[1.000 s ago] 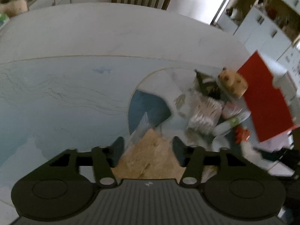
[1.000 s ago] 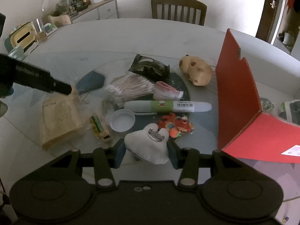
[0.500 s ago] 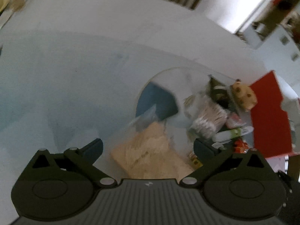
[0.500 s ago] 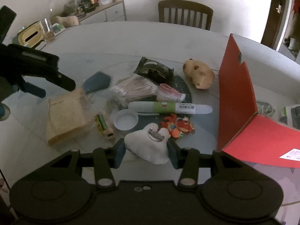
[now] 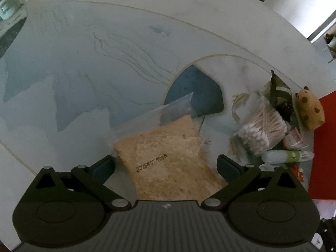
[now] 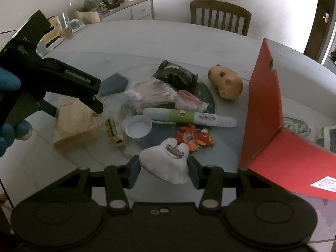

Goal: Organize objects
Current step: 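Lift the bread bag with the left tool and carry it over the red box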

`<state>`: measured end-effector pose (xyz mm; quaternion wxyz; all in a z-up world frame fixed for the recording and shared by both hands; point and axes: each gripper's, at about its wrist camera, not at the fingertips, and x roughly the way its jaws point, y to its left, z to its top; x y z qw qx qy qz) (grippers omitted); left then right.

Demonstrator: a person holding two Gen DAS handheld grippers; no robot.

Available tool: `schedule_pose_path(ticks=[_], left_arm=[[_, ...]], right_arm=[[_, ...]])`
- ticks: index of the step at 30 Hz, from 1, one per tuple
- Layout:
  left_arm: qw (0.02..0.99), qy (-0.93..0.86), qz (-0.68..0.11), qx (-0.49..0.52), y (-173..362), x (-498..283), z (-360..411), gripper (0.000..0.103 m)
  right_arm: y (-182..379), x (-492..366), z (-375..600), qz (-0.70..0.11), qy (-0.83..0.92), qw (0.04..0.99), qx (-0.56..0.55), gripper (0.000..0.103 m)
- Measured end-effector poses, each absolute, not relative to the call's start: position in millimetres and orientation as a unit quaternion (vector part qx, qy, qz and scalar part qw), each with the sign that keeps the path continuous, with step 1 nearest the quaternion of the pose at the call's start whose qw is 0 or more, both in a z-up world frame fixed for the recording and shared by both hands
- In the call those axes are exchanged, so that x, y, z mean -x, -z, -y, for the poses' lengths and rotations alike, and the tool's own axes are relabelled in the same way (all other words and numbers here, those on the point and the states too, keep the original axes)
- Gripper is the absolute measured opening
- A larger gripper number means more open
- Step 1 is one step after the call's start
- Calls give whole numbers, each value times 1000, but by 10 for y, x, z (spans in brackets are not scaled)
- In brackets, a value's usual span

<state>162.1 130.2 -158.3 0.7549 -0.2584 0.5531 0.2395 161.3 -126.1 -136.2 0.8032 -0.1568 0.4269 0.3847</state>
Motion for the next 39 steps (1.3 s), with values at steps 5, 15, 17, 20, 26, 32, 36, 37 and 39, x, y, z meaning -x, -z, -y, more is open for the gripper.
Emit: schedule_pose_path(ticks=[5,15,17,20,26,32,36,37,39], left_arm=[[761,-240,-556,235,1592,-1618,-1248,103],[785,-236,-538,198,1485,-1512,-1094,86],[790,-233,-536,184,1445,-1497,-1037,85],[805,-218,-526,166,1288,-1422,-957,85],[833,-176,-503,149,882,-1439,-733,85],[858,-120,-483,128,520,-1587,-444,85],[867,-82,-478,111,360,-1768,-222,85],[869,-73,-478,106,325,-1814,-167,85],[873,-56,-476,94,245,-1919,-32,85]], right_arm=[[1312,-1615,1334,-424,-390,802,158,47],[1071,-1606,1507,-405,-409,803,155,47],[992,-1602,1568,-399,-412,805,154,47],[862,-1622,1676,-391,-413,809,149,47],[591,-1741,1943,-373,-406,823,135,47],[426,-1896,2197,-353,-391,840,132,47],[387,-2040,2348,-348,-373,850,132,47],[387,-2080,2384,-348,-368,852,131,47],[385,-2158,2461,-349,-358,857,128,47]])
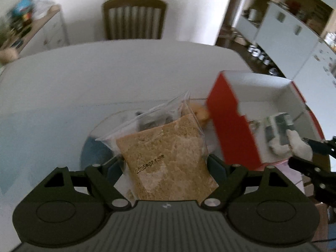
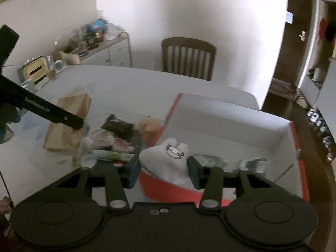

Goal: Organize objects
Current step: 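Lift the bread bag with the left tool and carry it over the red box, then lower the bread bag into the box and open the left tool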

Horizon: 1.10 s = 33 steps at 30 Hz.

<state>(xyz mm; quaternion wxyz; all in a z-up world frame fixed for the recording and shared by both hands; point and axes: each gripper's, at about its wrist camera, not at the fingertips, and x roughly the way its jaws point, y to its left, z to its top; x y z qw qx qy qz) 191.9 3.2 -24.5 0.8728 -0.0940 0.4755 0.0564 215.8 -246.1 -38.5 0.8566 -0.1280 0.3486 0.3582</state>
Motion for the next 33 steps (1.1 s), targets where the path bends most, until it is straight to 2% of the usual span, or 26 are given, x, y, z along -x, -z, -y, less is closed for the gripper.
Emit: schedule_pose_path(ticks=[16,33], left_arm=[[884,58,-465,5,-27,-2902,1036,85],[848,94,-522,-23,669,-3704,1557,83]], right_arm=[[693,-2633,2792,-371,-291,872,133,47],[1106,-2986,2700,-424,-295,843,152,47]])
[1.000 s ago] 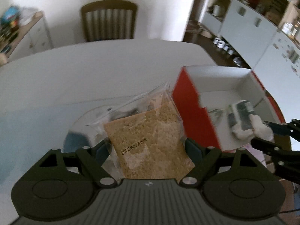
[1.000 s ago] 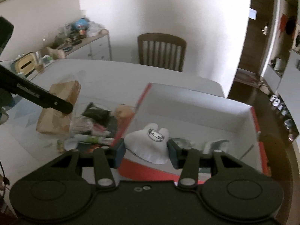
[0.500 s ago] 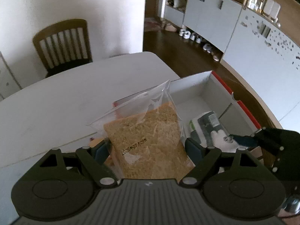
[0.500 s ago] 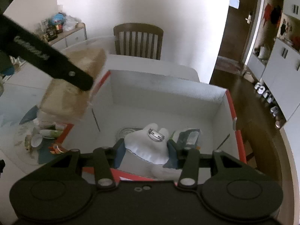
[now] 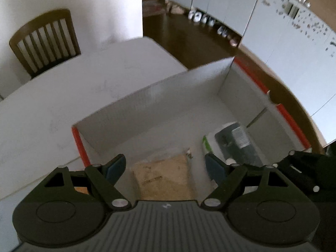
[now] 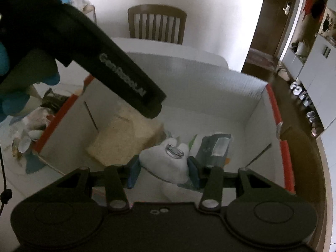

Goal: Organize objects
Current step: 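Lower the bread bag into the box and open the left tool, then withdraw the left tool from the box back toward the table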

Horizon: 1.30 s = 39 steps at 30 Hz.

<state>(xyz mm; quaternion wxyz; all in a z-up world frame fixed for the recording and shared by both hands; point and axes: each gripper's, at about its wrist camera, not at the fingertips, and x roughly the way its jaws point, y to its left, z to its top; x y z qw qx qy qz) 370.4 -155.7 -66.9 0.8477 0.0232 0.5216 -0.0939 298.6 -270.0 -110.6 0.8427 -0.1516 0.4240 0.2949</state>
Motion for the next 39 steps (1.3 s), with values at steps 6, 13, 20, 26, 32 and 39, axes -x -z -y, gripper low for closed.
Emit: schedule_pose_path(ticks=[6,13,20,26,32,39], left_arm=[[841,88,-533,-29,874,-3732,1537,83],[845,89,-527,-28,897,-3640,1535,83],[858,98,-504,-17,736,-3488,1534,83],[868,109,-484,-12,545,-3283,1461,83],[880,118,-460,-3,352,-2990,1349,83],[893,134,-430,21,124,-2613,1084,84]], right_arm=[[1219,-3089,2744,-444,-282,840,133,50],[1087,-3036,2813,-429,-299,844,120,64],[871,-2893,2878,-405,-305,854,116,64],[731,-2759,2908,-392,-306,860,112,64],[589,-2642,2922,-387,-303,866,97,64],[388,-2452,2897,-376,-305,873,67,64]])
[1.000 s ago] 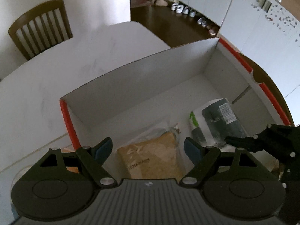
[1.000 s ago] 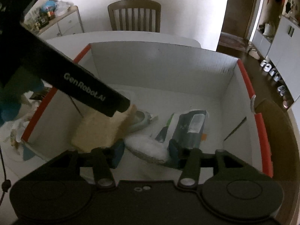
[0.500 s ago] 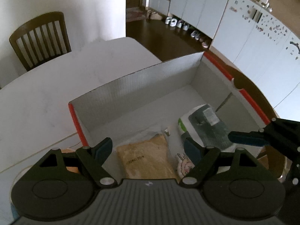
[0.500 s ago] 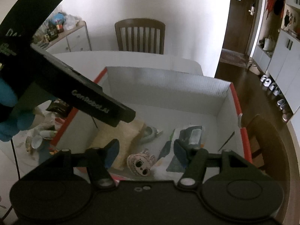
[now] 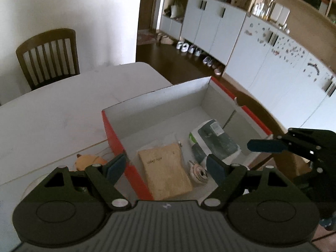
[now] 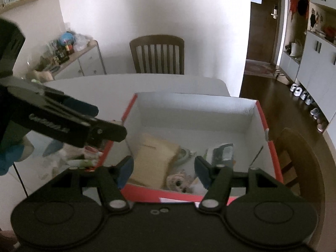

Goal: Organize objects
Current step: 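Withdraw the left tool from the box back toward the table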

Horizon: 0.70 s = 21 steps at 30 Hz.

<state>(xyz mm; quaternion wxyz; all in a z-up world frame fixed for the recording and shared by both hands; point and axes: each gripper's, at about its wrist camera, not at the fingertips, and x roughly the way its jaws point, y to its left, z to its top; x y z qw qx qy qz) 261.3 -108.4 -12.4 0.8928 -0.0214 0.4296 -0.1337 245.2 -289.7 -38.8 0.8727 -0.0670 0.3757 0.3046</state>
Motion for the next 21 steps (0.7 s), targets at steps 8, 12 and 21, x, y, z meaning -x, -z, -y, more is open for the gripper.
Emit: schedule_pose_path(ticks=[8,12,21], left_arm=[[910,133,-392,28,-15,-2134,702,84],[916,126,-380,32,-42,-1909,466,84],[919,111,-377,41,17,-1540,-36,87]], right_arm=[[261,-2200,2743,-361,-300,881,60,72],[230,-2089,2660,-359,-296,884,49,76],[216,-1842,2403,-356,-289,888,33,86]])
